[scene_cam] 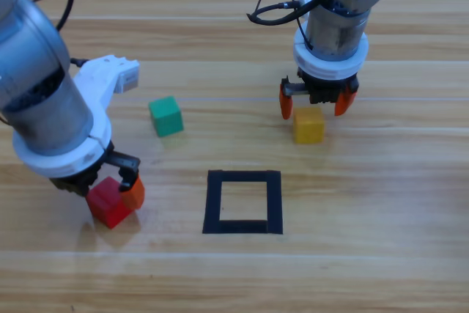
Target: Stack the blocks in the rectangular block: red at the bottom, yellow in the middle, green on top
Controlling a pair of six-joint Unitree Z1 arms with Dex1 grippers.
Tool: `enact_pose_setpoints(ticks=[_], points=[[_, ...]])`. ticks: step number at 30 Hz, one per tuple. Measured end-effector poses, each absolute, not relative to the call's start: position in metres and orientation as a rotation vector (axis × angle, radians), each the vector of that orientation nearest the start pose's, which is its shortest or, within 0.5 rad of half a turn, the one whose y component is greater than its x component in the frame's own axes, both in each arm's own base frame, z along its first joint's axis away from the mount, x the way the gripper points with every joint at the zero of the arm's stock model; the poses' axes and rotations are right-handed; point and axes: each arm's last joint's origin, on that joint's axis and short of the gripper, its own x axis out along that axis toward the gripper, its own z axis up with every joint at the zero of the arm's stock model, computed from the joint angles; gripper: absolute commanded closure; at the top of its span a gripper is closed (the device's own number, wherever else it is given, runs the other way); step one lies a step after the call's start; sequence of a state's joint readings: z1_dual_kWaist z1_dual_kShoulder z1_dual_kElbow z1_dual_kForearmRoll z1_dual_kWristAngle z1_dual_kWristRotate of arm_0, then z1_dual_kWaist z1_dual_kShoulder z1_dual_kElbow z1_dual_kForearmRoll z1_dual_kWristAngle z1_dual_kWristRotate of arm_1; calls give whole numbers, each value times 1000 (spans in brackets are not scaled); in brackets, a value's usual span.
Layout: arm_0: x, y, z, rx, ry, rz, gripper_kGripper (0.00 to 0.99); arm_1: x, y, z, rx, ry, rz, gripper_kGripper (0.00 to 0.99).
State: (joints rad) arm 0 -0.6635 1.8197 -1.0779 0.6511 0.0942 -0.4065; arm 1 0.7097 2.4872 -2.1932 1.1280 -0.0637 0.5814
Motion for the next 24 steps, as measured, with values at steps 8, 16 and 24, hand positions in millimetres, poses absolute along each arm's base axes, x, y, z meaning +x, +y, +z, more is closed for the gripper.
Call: enact_pose_setpoints(ticks=[8,16,24], points=[[240,-182,209,186,1340,-218,0,402,341,166,-75,1444,117,596],[238,-180,202,188,1338,-221,4,402,341,167,-77,1445,118,990],[236,-178,193,174,1309,-231,4,383,324,189,-92,1468,106,990]])
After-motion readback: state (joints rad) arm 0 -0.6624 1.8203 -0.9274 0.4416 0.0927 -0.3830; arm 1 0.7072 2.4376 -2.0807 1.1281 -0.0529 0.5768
